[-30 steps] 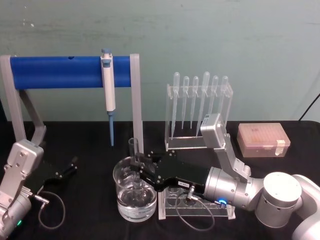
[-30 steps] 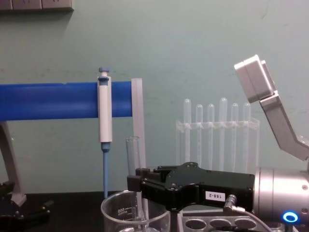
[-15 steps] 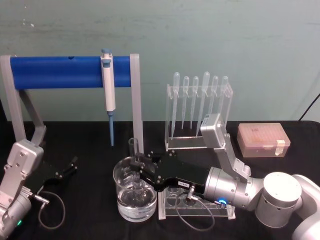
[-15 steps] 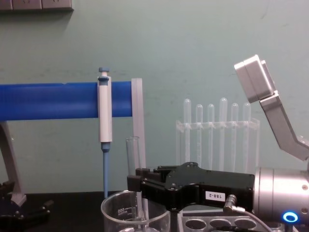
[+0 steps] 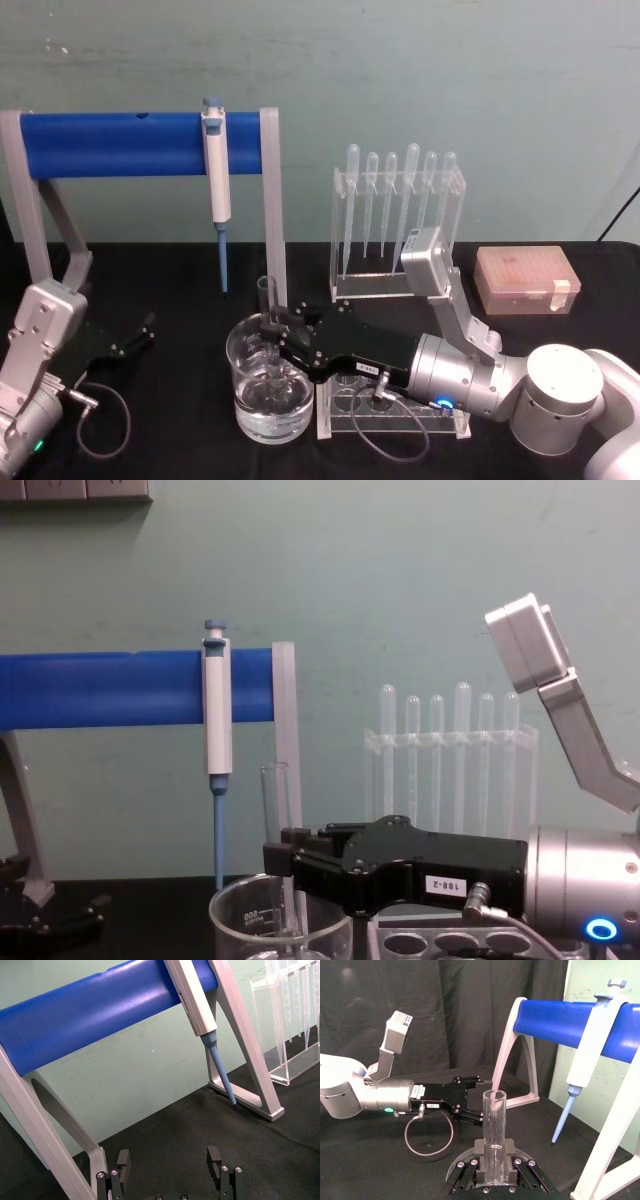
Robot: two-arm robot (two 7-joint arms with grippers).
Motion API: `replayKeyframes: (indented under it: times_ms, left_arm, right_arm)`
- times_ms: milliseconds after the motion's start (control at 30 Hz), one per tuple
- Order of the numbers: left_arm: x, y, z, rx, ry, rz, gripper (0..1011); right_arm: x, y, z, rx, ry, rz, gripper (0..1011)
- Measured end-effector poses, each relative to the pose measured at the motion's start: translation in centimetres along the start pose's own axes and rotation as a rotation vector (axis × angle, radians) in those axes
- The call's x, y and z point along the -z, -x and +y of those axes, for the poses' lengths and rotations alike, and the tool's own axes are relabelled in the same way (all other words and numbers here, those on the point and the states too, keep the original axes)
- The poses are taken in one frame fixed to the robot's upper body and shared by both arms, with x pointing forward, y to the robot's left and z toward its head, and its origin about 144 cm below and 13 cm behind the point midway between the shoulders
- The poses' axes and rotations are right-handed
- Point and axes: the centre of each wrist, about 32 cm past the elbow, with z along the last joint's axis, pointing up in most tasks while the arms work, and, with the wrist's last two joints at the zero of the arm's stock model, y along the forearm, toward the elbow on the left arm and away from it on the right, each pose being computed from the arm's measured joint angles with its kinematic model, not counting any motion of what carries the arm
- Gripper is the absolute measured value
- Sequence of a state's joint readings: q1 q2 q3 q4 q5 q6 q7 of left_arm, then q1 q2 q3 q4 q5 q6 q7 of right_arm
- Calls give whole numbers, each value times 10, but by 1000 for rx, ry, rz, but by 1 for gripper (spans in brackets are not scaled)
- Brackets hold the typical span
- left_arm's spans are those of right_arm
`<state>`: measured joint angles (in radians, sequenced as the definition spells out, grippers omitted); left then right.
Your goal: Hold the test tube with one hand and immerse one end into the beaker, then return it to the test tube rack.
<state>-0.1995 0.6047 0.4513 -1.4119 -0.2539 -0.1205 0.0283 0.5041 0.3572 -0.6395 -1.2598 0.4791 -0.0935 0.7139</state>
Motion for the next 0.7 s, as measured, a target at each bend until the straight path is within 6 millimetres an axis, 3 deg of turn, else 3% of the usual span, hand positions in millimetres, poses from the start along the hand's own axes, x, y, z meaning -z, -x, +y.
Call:
replayKeyframes:
  times_ms: [700]
  left_arm:
    - [0, 0, 0, 0, 0, 0, 1000]
  right_arm:
    - [0, 0, 0, 0, 0, 0, 239]
